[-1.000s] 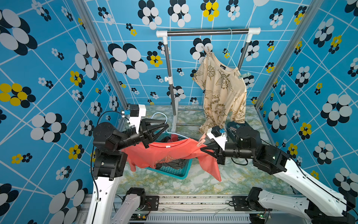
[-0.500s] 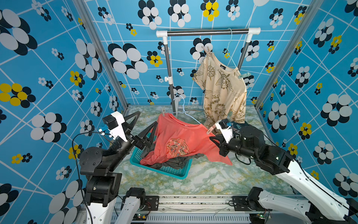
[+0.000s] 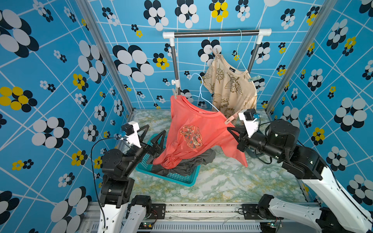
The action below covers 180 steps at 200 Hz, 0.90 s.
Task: Use clothespins to secure the t-shirt on both sides of the hanger
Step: Hang the hanger on the clothesline.
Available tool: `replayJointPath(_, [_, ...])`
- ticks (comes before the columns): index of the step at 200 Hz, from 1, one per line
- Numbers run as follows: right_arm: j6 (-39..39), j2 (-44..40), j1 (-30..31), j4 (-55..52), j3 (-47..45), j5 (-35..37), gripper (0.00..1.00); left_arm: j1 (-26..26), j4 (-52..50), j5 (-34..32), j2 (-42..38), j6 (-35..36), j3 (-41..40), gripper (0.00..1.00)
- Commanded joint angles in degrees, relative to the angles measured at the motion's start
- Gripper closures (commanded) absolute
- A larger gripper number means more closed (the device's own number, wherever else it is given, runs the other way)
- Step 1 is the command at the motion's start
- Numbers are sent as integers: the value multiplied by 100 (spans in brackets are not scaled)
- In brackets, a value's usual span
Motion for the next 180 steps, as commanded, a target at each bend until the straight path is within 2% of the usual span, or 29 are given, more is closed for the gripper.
replayJointPath(1, [-125,22,-30,178,508,210,100,-13,-105,343,35,-104,-218,1])
replayJointPath(25, [-141,80,-30,135,964,466,100,-109,-160,308,42,-141,-515,1])
replayJointPath(45, [-156,67,-27,254,1099,672,100,-399,-303,40,99,6,-693,1])
replayJointPath(63, [-177,85,-35,315,1241,869,100,-935,-521,-427,234,304,-726,1])
replayJointPath(98, [-147,147,-32,354,1492,1152,100,-2351,-731,-1893,735,1008,-604,1])
replayJointPath(116, [-111,125,-30,427,1526,1239,100,-2821,-570,-2342,1100,1157,-535,1])
replayJointPath(138, [-80,83,-28,515,1549,1275,100,-3224,-194,-2614,1596,1226,-448,1])
replayJointPath(180, [-81,58,-33,433,1681,1327,100,-3754,469,-2703,2691,1301,-161,1])
